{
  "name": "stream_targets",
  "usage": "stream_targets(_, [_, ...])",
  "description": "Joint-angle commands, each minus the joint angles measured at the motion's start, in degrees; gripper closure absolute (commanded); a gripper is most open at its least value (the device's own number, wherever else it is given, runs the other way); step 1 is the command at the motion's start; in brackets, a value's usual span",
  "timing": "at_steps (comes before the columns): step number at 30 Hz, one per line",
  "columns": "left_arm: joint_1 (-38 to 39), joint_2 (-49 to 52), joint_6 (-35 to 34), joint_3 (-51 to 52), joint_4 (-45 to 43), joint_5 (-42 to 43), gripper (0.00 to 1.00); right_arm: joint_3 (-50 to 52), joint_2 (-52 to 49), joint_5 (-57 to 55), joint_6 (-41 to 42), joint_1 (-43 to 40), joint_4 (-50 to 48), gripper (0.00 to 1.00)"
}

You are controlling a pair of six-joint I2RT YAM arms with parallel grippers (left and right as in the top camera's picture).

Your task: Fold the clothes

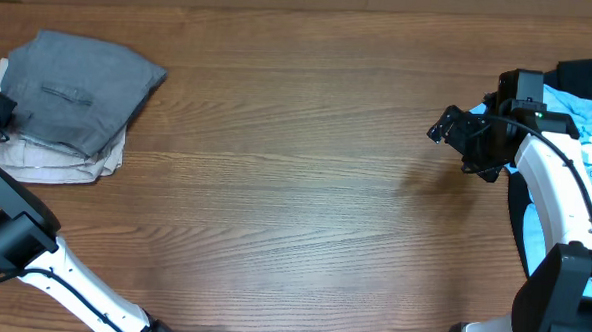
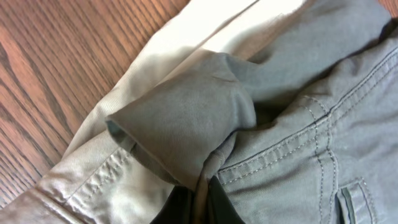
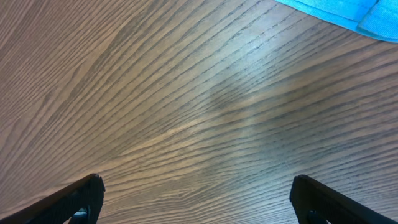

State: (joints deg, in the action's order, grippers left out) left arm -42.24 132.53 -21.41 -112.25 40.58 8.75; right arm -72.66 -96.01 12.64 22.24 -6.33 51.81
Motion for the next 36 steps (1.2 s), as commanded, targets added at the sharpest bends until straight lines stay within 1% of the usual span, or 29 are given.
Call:
stream_targets(1, [0.3, -4.7, 4.8, -1.9, -0.1, -0.4, 0.96, -0.4, 0.3, -0.2, -0.2, 0.0, -0.3, 0.0])
stream_targets(7, [0.3, -10.6, 4.7, -1.9, -0.2, -0.2, 0.96, -0.4, 0.3, -0.2, -0.1, 0.0, -0.3, 0.0])
stream_targets(11, [0.3, -12.5, 3.2, -1.9, 2.0, -1.6, 0.96, -0.4, 0.3, -0.2, -0.1, 0.0, -0.3, 0.0])
stream_targets(14, [0.2, -12.5, 1.0, -1.8, 5.7, -6.0, 0.96, -0.4, 0.3, -0.2, -0.1, 0.0, -0.3, 0.0])
stream_targets(18, [0.0, -12.3, -4.3, -0.5, 10.0, -13.9, 0.96, -0.4, 0.3, -0.2, -0.1, 0.0, -0.3, 0.0])
stream_targets(21, [-0.5, -12.2, -8.1, 1.0, 11.5, -15.6, 0.96, -0.4, 0.3, -0.2, -0.1, 0.0, -0.3, 0.0])
stream_targets(24, [-0.7, -12.2, -10.0, 3.2, 11.4, -17.9, 0.94, -0.4, 0.3, -0.2, -0.1, 0.0, -0.3, 0.0])
stream_targets(25, [-0.7, -12.2, -10.0, 3.8, 11.2, -18.2, 0.87, -0.4, 0.3, -0.2, -0.1, 0.0, -0.3, 0.0])
stream_targets(26, [-0.7, -12.2, -9.9, 4.5, 11.0, -18.4, 0.46, -0.4, 0.3, -0.2, -0.1, 0.0, -0.3, 0.0])
stream_targets(27, [-0.7, -12.2, -9.7, 4.5, 11.1, -18.4, 0.31, -0.4, 0.3, -0.2, -0.1, 0.0, -0.3, 0.0])
stream_targets(28, [-0.7, -12.2, -9.2, 4.5, 11.0, -18.4, 0.2, -0.4, 0.3, -0.2, -0.1, 0.0, -0.3, 0.0])
stream_targets(29, [-0.8, -12.3, -8.8, 4.2, 11.1, -18.4, 0.15, -0.4, 0.3, -0.2, -0.1, 0.0, -0.3, 0.0])
stream_targets(30, [-0.9, -12.5, -8.6, 3.5, 11.8, -18.3, 0.11, -0.4, 0.3, -0.2, -0.1, 0.0, -0.3, 0.0])
stream_targets(32, [-0.9, -13.0, -8.5, 0.8, 14.5, -18.1, 0.09, -0.4, 0.3, -0.2, -0.1, 0.0, -0.3, 0.0])
stream_targets(33, [-0.9, -13.3, -8.3, 0.0, 15.2, -17.6, 0.09, -0.4, 0.3, -0.2, -0.1, 0.0, -0.3, 0.0])
stream_targets(34, [-0.8, -13.7, -7.6, -0.4, 15.6, -15.8, 0.13, -0.4, 0.3, -0.2, -0.1, 0.0, -0.3, 0.0])
stream_targets(35, [-0.7, -14.0, -7.3, -0.5, 15.8, -13.6, 0.2, -0.4, 0.3, -0.2, -0.1, 0.0, -0.3, 0.0])
stream_targets(36, [-0.5, -14.1, -6.9, -0.4, 16.2, -11.0, 0.41, -0.4, 0.3, -0.2, -0.1, 0.0, -0.3, 0.0])
